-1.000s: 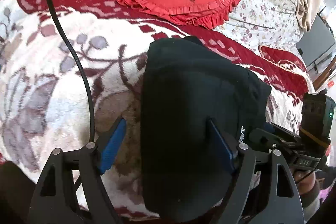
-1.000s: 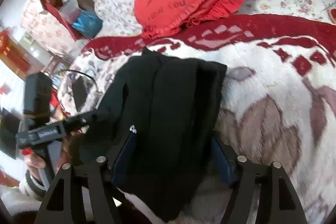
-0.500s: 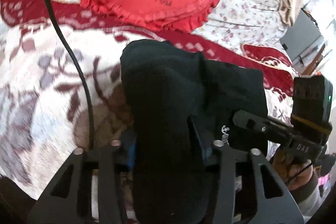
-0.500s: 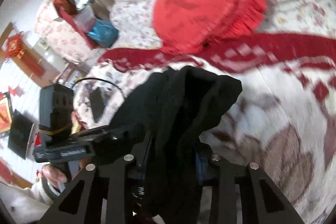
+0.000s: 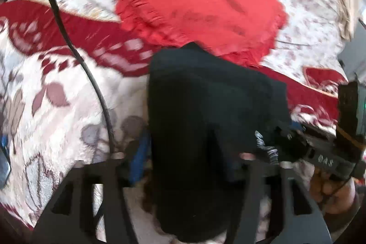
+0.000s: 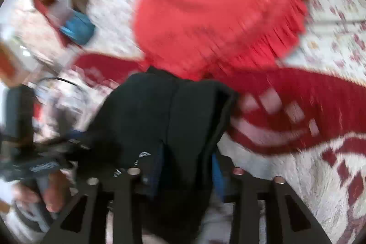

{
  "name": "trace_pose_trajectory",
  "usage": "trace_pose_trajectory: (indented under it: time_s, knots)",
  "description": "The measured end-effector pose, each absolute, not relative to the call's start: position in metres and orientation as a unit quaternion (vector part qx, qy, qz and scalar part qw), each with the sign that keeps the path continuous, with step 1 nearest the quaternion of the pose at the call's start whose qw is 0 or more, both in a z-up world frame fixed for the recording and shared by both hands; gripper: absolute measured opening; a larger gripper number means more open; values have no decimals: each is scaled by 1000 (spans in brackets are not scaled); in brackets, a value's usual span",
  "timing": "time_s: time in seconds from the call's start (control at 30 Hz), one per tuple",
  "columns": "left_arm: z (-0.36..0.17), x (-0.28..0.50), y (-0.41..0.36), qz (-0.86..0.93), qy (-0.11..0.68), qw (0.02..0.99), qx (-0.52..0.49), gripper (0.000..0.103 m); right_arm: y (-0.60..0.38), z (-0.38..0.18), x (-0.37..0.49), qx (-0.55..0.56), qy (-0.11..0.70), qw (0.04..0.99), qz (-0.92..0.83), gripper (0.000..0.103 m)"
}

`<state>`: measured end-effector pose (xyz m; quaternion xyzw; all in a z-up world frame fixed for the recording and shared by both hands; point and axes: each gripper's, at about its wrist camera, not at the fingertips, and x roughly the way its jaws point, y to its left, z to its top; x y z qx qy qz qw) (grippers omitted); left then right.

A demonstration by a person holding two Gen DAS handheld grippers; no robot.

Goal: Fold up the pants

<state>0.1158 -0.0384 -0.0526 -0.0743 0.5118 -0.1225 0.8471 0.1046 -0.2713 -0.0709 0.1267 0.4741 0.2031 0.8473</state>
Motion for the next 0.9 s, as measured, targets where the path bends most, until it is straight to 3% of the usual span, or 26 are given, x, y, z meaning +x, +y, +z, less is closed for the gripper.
trace_pose_trajectory:
  time_s: [0.37, 0.9]
  knots:
    - [-15, 79, -44, -69, 474, 878, -14, 72, -258, 0, 91, 69, 406, 881, 234, 47]
    - [-43, 78, -66, -58, 480, 876, -1, 72, -227, -46, 138, 39, 459, 864, 204, 42]
